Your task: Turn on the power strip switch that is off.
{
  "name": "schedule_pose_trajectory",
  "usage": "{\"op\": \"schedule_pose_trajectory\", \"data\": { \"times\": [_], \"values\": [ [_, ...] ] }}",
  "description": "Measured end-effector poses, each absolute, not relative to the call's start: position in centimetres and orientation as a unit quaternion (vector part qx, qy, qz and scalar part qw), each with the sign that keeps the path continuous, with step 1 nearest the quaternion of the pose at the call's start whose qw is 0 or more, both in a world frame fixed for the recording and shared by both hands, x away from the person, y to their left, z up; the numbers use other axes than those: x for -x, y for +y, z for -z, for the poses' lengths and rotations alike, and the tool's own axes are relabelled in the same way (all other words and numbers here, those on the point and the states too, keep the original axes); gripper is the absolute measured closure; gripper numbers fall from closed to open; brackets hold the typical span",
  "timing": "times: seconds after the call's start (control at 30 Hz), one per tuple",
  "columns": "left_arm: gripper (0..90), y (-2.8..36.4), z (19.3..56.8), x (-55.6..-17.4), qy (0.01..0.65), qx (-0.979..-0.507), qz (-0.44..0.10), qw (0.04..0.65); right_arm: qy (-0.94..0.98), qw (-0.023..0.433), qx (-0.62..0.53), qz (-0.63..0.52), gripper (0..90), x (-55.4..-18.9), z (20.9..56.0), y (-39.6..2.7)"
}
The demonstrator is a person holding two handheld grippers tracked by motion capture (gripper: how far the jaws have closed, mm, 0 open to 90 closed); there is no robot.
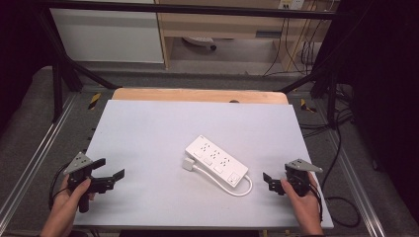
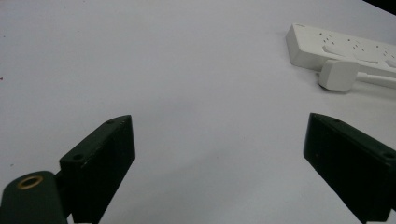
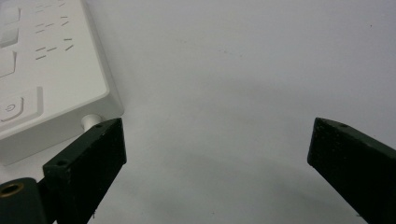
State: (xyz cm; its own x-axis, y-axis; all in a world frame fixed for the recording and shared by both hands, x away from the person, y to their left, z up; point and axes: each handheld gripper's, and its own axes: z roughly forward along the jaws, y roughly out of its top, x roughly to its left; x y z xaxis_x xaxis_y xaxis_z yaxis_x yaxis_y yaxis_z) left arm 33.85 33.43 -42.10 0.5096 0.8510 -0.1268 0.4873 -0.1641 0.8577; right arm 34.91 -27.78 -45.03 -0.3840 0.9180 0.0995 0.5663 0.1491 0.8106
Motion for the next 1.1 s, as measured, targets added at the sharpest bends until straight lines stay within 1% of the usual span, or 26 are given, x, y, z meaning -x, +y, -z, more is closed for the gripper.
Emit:
{"op": "schedule_pose_trajectory", "data": {
  "times": [0.3,0.37,0.43,0.67,0.73,1.1],
  "values": [
    [9.0,33.3,42.3,-34.0,0.454,-0.744,-0.195,0.449,0.724,0.216,-0.513,-0.407,3.8,-35.0,44.8,-27.8],
    [9.0,33.2,42.3,-34.0,0.454,-0.744,-0.196,0.449,0.724,0.213,-0.515,-0.406,3.6,-35.0,44.8,-27.8],
    [9.0,33.2,42.3,-34.0,0.451,-0.746,-0.198,0.448,0.733,0.194,-0.515,-0.398,3.8,-35.0,44.7,-27.7],
    [8.9,33.2,42.4,-34.0,0.456,-0.745,-0.197,0.446,0.733,0.19,-0.515,-0.401,3.8,-34.8,44.1,-27.4],
    [8.9,33.2,42.4,-34.1,0.455,-0.745,-0.196,0.445,0.722,0.18,-0.519,-0.42,4.3,-34.6,43.8,-27.3],
    [8.8,33.1,42.5,-34.0,0.455,-0.748,-0.193,0.443,0.72,0.194,-0.508,-0.432,4.3,-34.1,42.5,-26.3]
  ]
}}
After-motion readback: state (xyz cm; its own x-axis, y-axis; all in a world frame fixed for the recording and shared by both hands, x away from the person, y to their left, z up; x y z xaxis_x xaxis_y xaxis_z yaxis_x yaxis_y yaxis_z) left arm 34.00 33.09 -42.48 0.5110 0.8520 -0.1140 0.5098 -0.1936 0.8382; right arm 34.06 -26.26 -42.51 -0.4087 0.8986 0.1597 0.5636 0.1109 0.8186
